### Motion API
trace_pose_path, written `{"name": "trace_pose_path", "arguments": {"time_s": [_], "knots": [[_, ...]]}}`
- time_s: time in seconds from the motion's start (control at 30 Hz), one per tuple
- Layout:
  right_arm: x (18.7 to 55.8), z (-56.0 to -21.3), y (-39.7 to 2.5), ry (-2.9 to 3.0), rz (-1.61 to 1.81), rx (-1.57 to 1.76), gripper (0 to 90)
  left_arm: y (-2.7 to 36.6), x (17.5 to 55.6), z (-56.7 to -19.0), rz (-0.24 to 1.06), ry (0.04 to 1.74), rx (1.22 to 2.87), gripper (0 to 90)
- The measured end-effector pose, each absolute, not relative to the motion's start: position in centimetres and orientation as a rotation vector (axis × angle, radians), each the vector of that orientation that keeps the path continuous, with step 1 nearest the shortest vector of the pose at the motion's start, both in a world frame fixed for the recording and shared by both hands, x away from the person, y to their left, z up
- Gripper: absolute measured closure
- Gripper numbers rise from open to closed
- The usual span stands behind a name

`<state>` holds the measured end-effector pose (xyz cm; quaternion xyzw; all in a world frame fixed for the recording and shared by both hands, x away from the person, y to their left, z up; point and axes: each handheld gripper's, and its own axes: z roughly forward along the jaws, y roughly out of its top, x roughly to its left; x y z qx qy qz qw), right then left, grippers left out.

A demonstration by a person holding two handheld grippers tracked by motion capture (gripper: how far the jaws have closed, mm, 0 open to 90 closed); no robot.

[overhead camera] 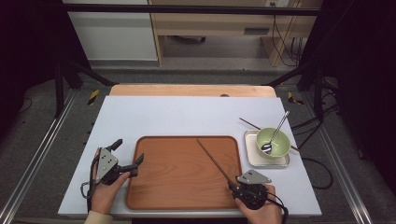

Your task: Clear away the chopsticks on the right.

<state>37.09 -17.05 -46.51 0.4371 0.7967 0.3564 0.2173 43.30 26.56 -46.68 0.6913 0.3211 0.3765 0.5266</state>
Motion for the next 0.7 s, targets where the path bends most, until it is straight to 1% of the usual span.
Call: {"name": "trace_pose_path", "arguments": {"time_s": [0.1,0.13,0.17,0.2,0.23,0.3,0.43,0.53,0.7], "knots": [[37.2,-46.2,-17.3,2.172,1.012,1.2,52.2,26.5,43.3,-46.7,0.901,0.766,1.657,6.6],[37.3,-46.1,-17.4,2.169,1.013,1.193,48.8,26.5,43.3,-46.7,0.902,0.765,1.657,6.6],[37.4,-45.7,-17.6,2.134,1.033,1.224,43.4,26.5,43.2,-46.7,0.903,0.764,1.659,6.6],[37.4,-45.7,-17.6,2.134,1.033,1.224,43.4,26.5,43.2,-46.7,0.905,0.763,1.661,6.6],[37.5,-45.4,-17.8,2.119,1.044,1.22,40.0,26.5,43.2,-46.7,0.905,0.763,1.662,6.6],[37.7,-44.7,-18.3,2.086,1.054,1.216,35.1,26.5,43.2,-46.7,0.907,0.763,1.662,6.6],[38.2,-43.0,-19.6,2.001,1.068,1.201,21.3,26.6,43.2,-46.7,0.91,0.766,1.662,6.6],[38.8,-41.7,-20.9,1.989,1.066,1.209,16.3,26.6,43.2,-46.7,0.912,0.767,1.662,6.6],[39.2,-39.0,-24.2,1.913,1.023,1.197,12.5,26.7,43.2,-46.6,0.92,0.771,1.661,6.5]]}}
